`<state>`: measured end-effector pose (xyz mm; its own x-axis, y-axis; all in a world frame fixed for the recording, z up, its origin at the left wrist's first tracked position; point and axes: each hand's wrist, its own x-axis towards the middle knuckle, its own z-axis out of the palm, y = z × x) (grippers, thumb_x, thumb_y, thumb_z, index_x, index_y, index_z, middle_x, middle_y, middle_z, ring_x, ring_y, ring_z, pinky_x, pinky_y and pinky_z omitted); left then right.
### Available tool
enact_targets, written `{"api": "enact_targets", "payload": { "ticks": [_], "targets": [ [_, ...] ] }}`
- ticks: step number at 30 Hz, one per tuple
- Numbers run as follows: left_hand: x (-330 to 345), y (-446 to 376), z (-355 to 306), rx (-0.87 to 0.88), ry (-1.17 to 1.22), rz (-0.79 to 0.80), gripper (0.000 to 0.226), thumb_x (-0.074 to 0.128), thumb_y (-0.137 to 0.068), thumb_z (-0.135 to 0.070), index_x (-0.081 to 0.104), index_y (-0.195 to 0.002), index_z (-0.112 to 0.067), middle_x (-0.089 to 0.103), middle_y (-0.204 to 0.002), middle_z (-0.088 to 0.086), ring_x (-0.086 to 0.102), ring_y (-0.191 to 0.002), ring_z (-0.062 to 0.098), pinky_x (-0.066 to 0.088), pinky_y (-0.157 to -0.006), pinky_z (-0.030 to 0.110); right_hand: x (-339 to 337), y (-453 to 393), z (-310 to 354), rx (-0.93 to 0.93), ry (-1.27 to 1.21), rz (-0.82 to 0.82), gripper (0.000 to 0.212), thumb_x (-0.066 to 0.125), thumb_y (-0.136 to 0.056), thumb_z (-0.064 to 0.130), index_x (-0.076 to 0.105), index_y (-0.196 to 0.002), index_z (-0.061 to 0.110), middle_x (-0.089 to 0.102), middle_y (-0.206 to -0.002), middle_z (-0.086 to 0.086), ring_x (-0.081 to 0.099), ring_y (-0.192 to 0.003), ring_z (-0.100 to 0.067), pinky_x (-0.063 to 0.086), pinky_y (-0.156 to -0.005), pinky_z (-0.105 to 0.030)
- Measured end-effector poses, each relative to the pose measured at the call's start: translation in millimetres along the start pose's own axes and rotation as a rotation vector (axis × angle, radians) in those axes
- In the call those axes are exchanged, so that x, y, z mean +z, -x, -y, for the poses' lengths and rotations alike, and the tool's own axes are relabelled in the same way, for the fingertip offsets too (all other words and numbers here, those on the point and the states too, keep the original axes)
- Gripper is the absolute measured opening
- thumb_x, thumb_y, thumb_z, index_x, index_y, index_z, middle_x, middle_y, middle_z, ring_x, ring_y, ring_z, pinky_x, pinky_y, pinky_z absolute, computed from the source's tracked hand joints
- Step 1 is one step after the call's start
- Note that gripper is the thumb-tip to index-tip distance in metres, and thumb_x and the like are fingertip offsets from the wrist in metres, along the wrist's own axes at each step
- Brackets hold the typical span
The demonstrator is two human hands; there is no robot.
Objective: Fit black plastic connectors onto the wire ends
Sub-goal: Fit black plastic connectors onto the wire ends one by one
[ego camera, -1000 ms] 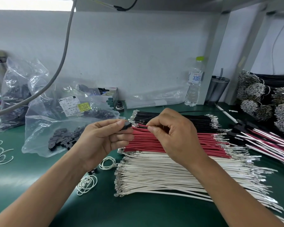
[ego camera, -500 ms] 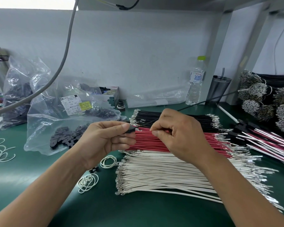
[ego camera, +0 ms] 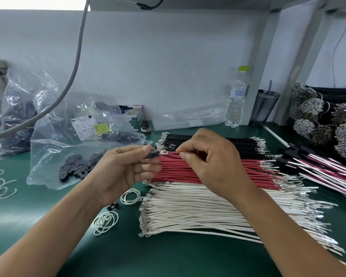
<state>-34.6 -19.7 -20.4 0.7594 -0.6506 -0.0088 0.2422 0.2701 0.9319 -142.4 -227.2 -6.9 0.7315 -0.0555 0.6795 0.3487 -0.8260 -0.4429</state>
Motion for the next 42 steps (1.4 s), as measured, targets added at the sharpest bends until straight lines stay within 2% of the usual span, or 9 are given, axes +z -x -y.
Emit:
{"api": "enact_targets", "payload": {
  "ticks": [7,13,17,20,27,35,40,42],
  "targets": [
    [0.0,-0.1,1.6,0.001,0.000,0.017,0.022,0.077,-0.083,-0.022,0.081,-0.098,-0.007,0.078,-0.093,0.020,0.077,-0.074,0.024,0.063,-0.064,0.028,3.8,1.9,3.7,-0.023,-0.031,0.001,0.005,0.073,-0.090,0.023,0.076,-0.087,0.025,0.058,-0.083,0.017,0.060,-0.078,-0.009,0.051,-0.069,-0.038],
    [0.0,0.8,0.3,0.017,0.007,0.036,0.038,0.089,-0.072,-0.029,0.080,-0.100,-0.006,0.078,-0.094,0.020,0.078,-0.076,0.023,0.063,-0.064,0.028,4.6,1.1,5.9,0.001,-0.043,-0.025,0.006,0.072,-0.090,0.023,0.073,-0.085,0.026,0.057,-0.082,0.017,0.059,-0.078,-0.009,0.051,-0.070,-0.036],
    [0.6,1.0,0.1,0.015,0.006,0.022,0.024,0.077,-0.080,-0.024,0.081,-0.096,-0.007,0.078,-0.091,0.019,0.077,-0.073,0.023,0.063,-0.062,0.027,4.7,1.6,6.6,-0.027,0.011,-0.007,0.006,0.071,-0.090,0.025,0.074,-0.086,0.026,0.057,-0.083,0.017,0.058,-0.078,-0.008,0.051,-0.070,-0.036],
    [1.3,0.8,-0.3,0.015,0.000,0.023,0.022,0.073,-0.082,-0.022,0.081,-0.095,-0.007,0.078,-0.090,0.019,0.077,-0.072,0.023,0.063,-0.062,0.027,4.7,1.5,6.7,-0.020,0.041,-0.004,0.006,0.071,-0.090,0.027,0.074,-0.085,0.028,0.058,-0.083,0.016,0.058,-0.077,-0.007,0.051,-0.069,-0.037],
    [1.8,1.5,1.3,0.014,-0.005,0.020,0.024,0.074,-0.080,-0.021,0.080,-0.097,-0.005,0.076,-0.089,0.020,0.076,-0.071,0.024,0.063,-0.062,0.028,2.3,1.9,6.7,-0.028,0.055,0.010,0.006,0.072,-0.088,0.025,0.075,-0.083,0.027,0.060,-0.082,0.015,0.058,-0.075,-0.007,0.052,-0.068,-0.038],
    [1.5,1.6,0.1,0.049,-0.009,0.026,0.026,0.079,-0.075,-0.021,0.081,-0.095,-0.006,0.078,-0.090,0.019,0.077,-0.071,0.022,0.063,-0.062,0.027,0.2,3.3,8.1,-0.131,0.074,-0.026,0.003,0.077,-0.088,0.022,0.079,-0.087,0.024,0.061,-0.082,0.014,0.059,-0.071,-0.008,0.052,-0.060,-0.036],
    [1.1,2.3,-0.3,0.072,-0.009,0.048,0.028,0.080,-0.075,-0.017,0.080,-0.100,-0.006,0.078,-0.091,0.019,0.077,-0.071,0.022,0.063,-0.063,0.028,3.2,2.4,5.6,-0.026,-0.041,-0.025,0.006,0.075,-0.088,0.022,0.079,-0.090,0.026,0.062,-0.083,0.017,0.061,-0.077,-0.007,0.053,-0.068,-0.039],
    [0.8,1.8,0.0,0.078,-0.018,0.047,0.032,0.077,-0.077,-0.016,0.079,-0.108,-0.007,0.078,-0.092,0.020,0.077,-0.072,0.023,0.064,-0.066,0.030,3.5,2.6,4.8,-0.003,-0.075,0.004,0.009,0.075,-0.089,0.020,0.079,-0.093,0.027,0.063,-0.084,0.015,0.062,-0.080,-0.008,0.053,-0.071,-0.041]
  ]
}}
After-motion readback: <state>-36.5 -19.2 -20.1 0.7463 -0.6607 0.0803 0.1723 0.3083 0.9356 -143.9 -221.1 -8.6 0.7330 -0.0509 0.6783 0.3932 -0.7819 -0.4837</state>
